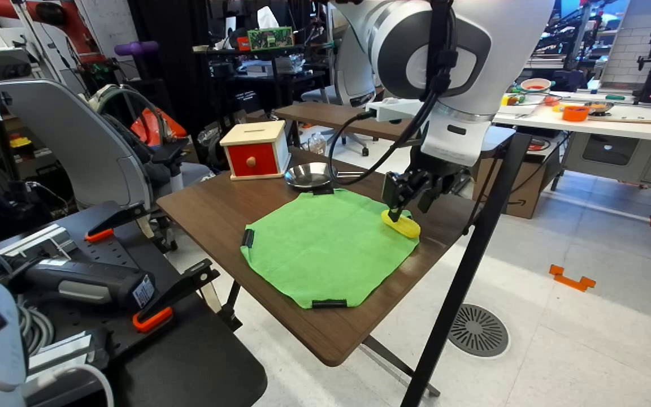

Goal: Place the yellow toy on the towel

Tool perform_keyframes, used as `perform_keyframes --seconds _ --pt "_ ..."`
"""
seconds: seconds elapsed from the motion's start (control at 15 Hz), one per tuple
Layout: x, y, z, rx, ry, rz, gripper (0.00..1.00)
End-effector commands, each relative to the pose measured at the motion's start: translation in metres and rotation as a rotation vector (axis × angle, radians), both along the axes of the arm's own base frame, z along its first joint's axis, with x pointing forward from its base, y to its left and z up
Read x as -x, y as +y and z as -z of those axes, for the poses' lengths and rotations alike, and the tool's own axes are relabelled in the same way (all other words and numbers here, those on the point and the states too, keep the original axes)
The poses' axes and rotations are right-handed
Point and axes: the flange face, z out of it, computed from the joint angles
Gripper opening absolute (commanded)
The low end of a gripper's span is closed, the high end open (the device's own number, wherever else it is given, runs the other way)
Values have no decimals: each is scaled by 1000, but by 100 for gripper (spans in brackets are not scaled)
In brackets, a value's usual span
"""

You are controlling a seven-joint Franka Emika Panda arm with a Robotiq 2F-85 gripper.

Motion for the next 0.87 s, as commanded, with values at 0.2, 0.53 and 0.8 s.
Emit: perform_keyframes --seconds 0.2,0.53,0.8 --pt "-9 -7 -13 -22 -35 -7 100" --pt "-8 16 -70 17 -206 -150 100" --pt "-20 21 -79 46 -239 -209 100"
